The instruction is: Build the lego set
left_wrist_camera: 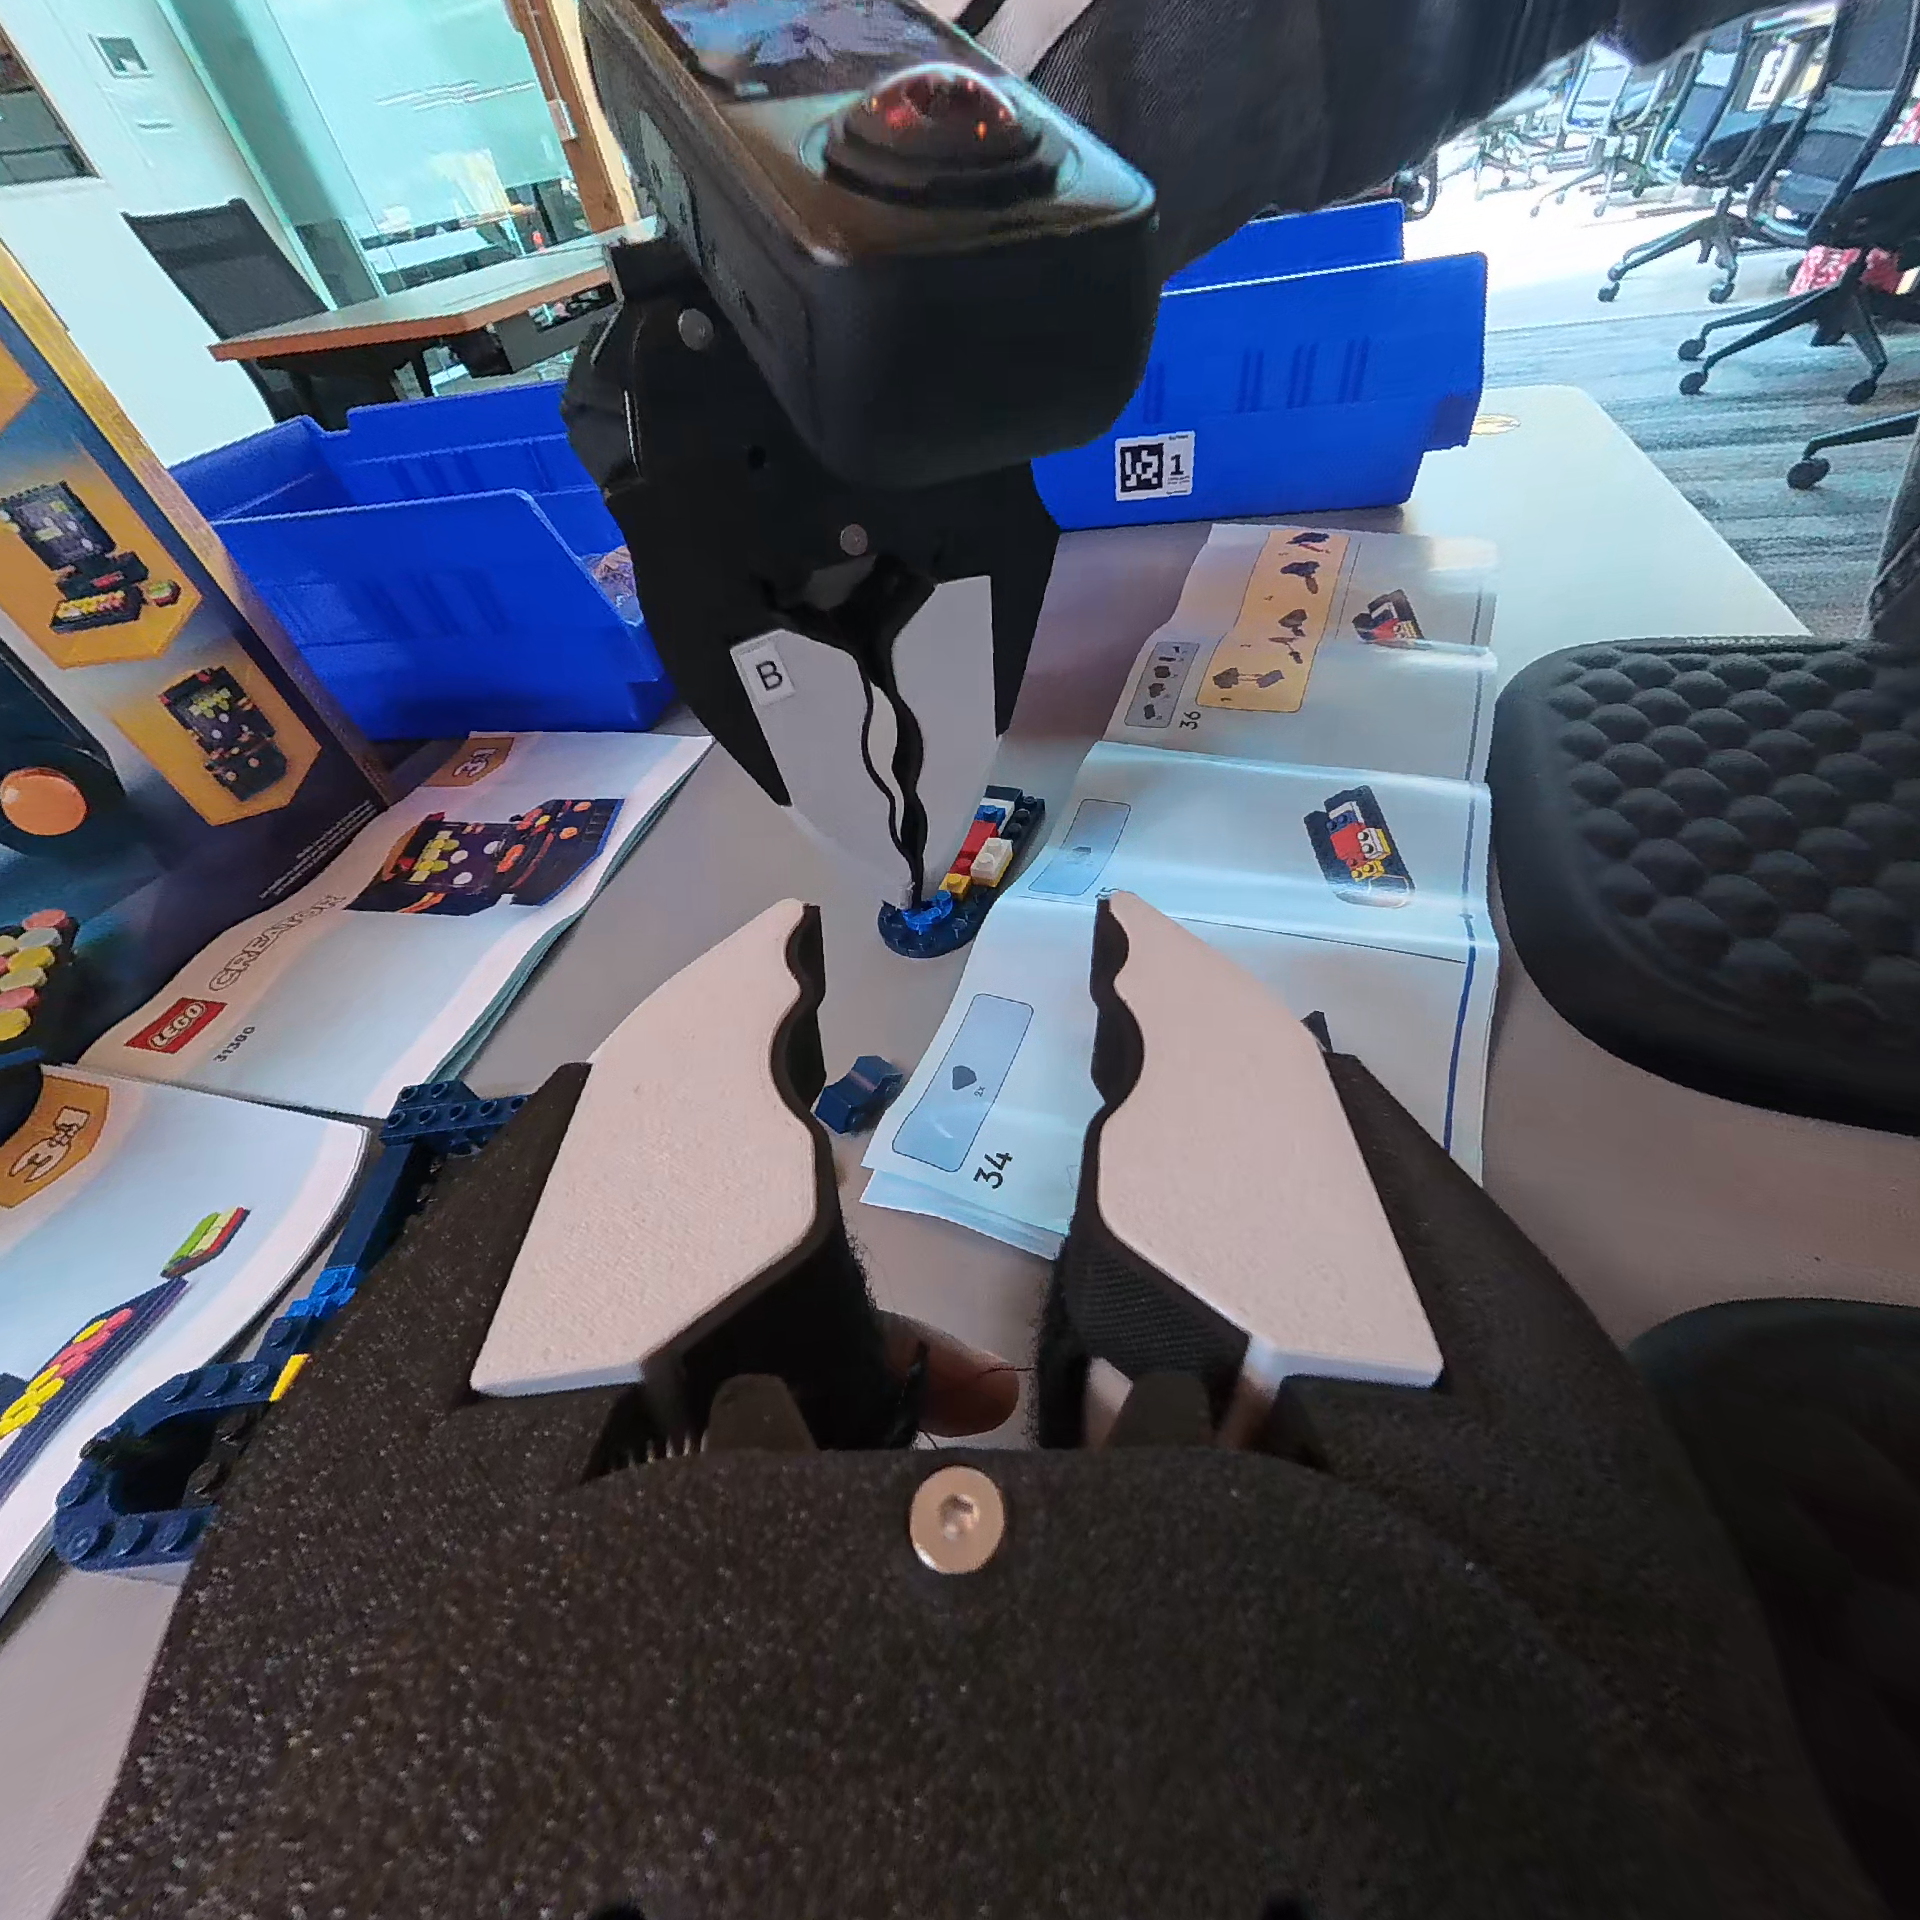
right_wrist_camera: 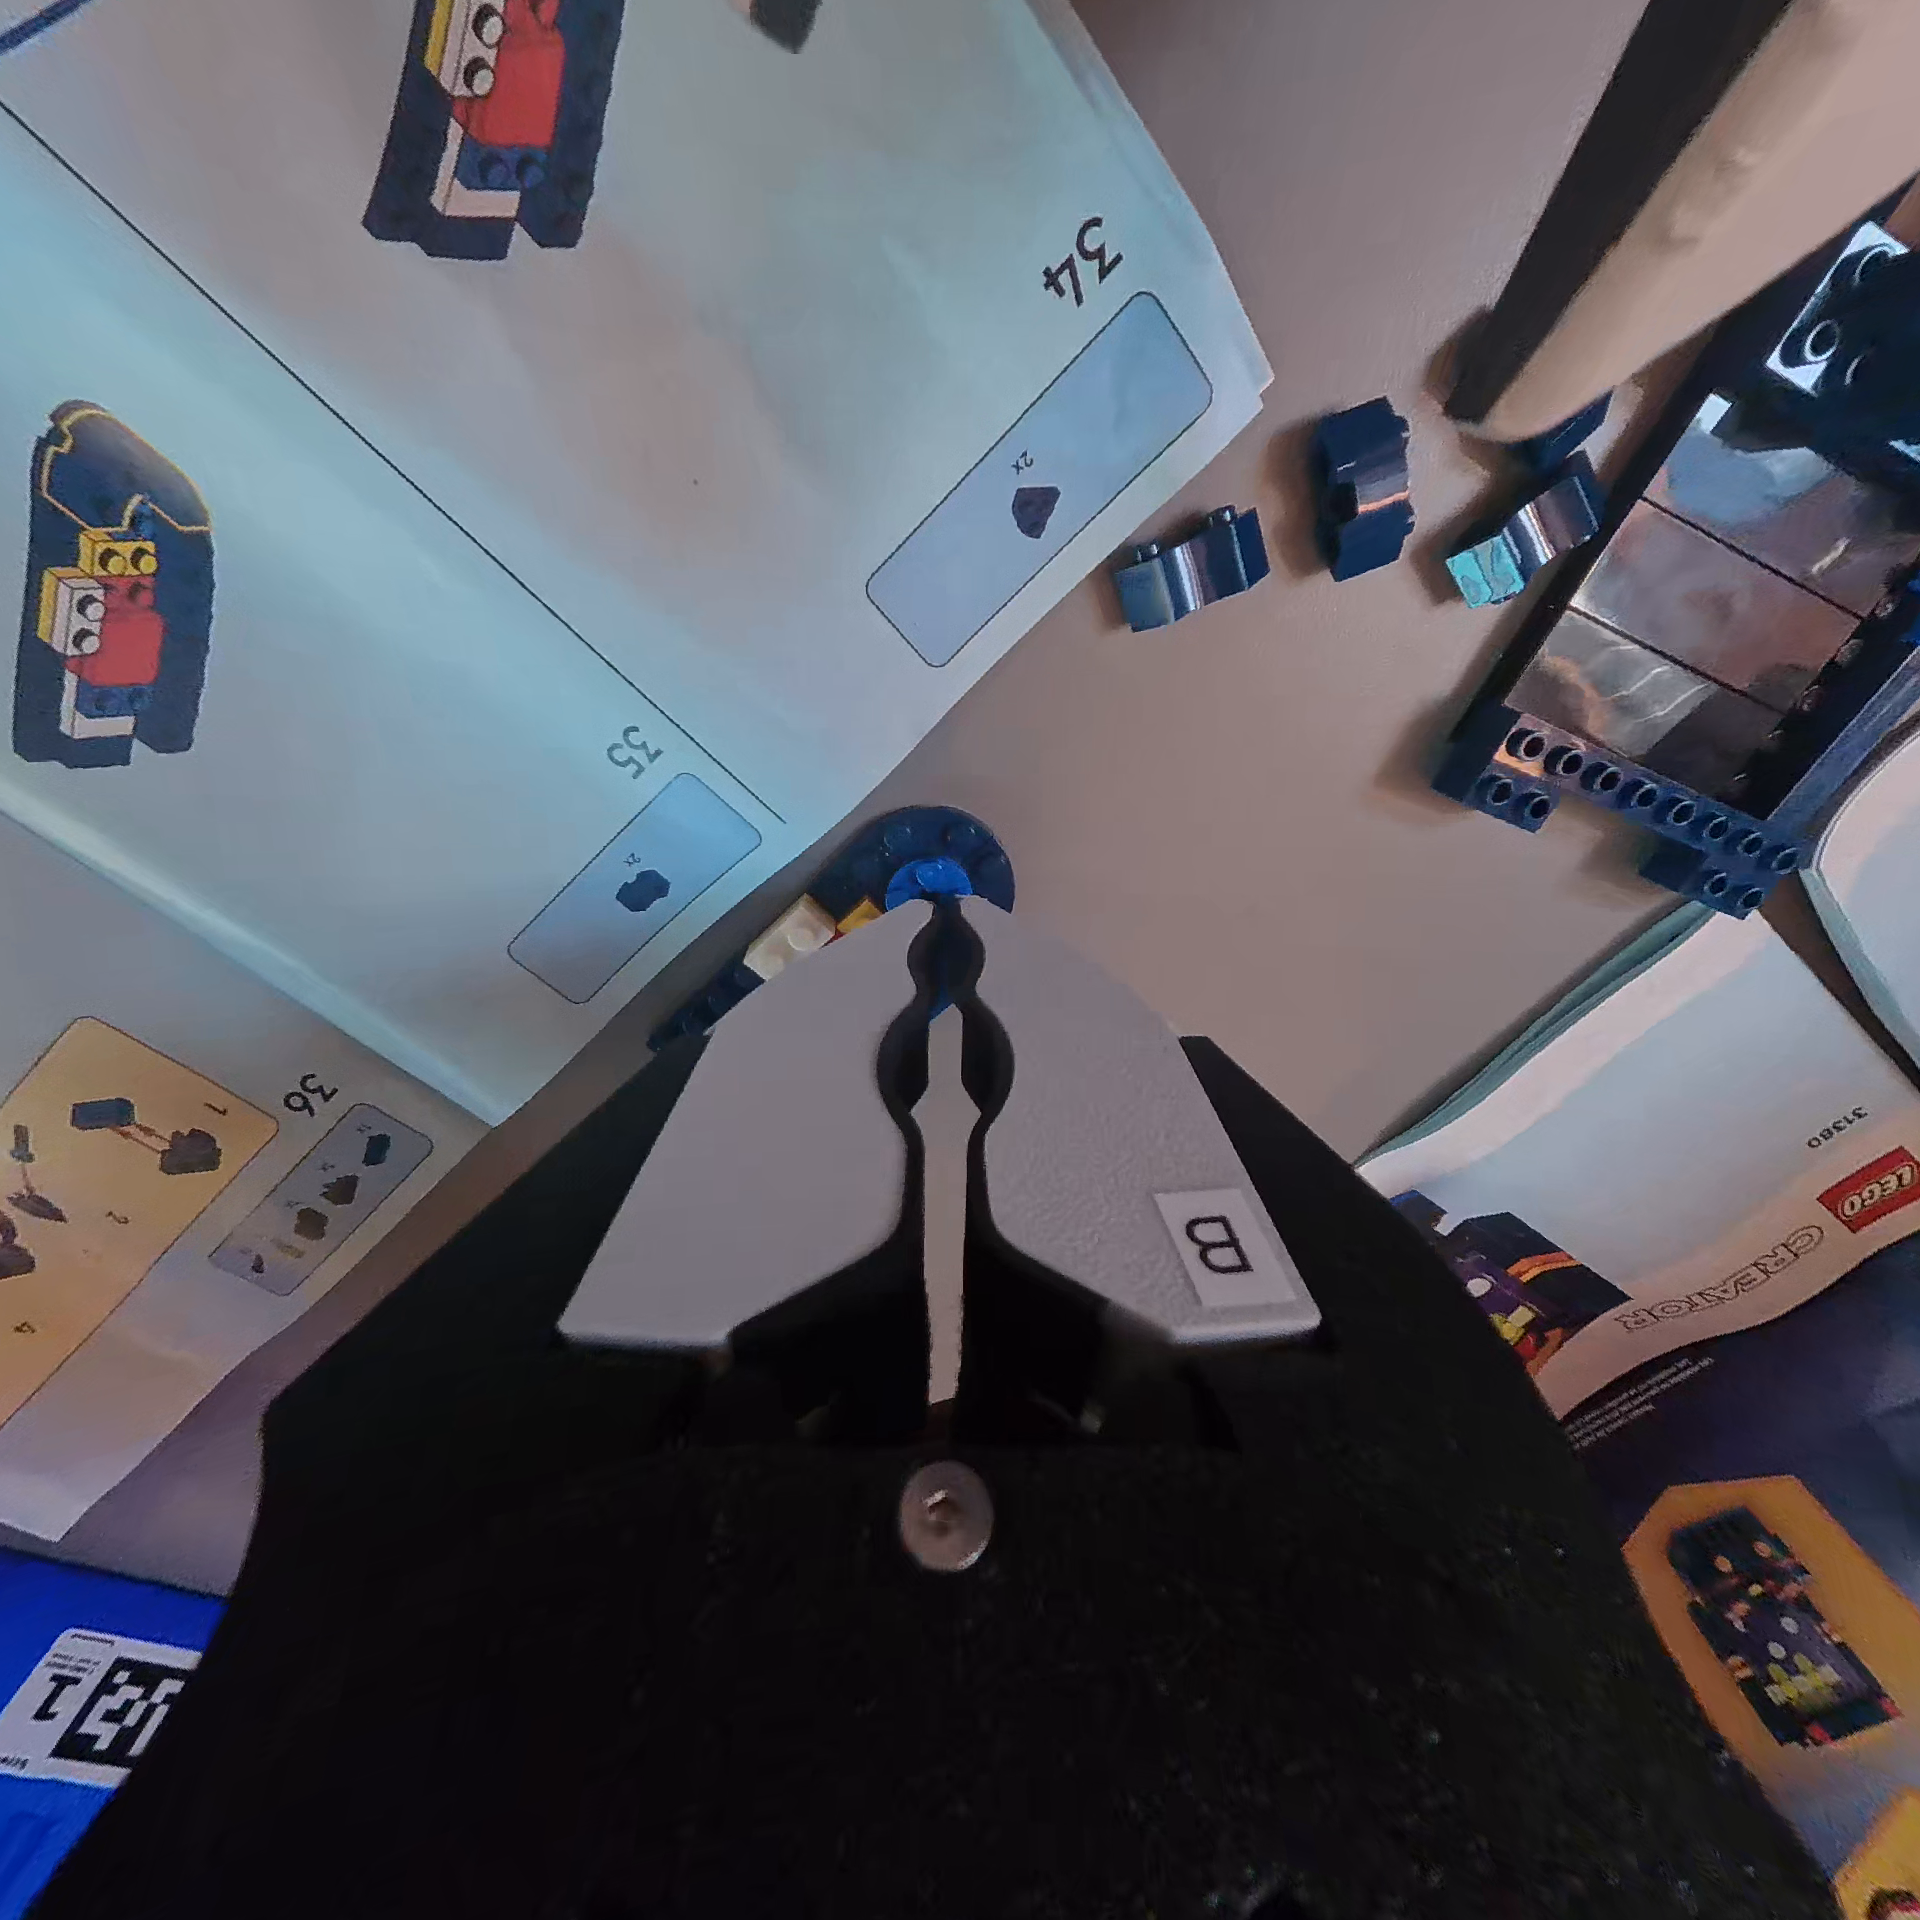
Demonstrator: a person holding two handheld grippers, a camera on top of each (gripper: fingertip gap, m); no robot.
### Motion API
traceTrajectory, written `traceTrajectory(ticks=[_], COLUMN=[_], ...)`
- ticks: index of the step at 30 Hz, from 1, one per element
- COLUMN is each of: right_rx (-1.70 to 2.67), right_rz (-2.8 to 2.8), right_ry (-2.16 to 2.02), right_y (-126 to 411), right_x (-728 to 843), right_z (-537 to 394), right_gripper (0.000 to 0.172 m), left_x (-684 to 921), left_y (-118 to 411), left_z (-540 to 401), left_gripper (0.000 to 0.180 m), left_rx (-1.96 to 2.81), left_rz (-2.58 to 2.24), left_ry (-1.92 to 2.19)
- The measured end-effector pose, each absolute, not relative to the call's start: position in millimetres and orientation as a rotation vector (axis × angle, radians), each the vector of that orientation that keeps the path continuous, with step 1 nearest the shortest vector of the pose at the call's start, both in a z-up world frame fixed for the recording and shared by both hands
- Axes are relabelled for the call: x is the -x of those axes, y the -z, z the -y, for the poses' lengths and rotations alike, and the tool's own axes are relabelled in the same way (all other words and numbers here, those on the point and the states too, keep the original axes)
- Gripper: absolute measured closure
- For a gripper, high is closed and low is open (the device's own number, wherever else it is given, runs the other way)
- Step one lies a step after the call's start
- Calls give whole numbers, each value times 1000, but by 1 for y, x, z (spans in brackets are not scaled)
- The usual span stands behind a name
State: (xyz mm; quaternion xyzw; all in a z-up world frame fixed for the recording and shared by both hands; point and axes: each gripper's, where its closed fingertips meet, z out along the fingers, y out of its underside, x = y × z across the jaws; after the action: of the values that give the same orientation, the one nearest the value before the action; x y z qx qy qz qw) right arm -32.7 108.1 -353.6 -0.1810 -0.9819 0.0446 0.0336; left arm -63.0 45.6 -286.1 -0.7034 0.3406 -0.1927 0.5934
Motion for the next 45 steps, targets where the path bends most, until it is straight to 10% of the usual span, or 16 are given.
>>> traceTrajectory(ticks=[45], right_rx=[927], right_rz=[2896], right_ry=[-156], right_y=[344], right_x=[34], right_z=[-104], right_gripper=[172], left_x=[60], left_y=[307], left_z=[-43], left_gripper=[141], left_rx=[1723], left_rz=[-916], left_ry=[374])
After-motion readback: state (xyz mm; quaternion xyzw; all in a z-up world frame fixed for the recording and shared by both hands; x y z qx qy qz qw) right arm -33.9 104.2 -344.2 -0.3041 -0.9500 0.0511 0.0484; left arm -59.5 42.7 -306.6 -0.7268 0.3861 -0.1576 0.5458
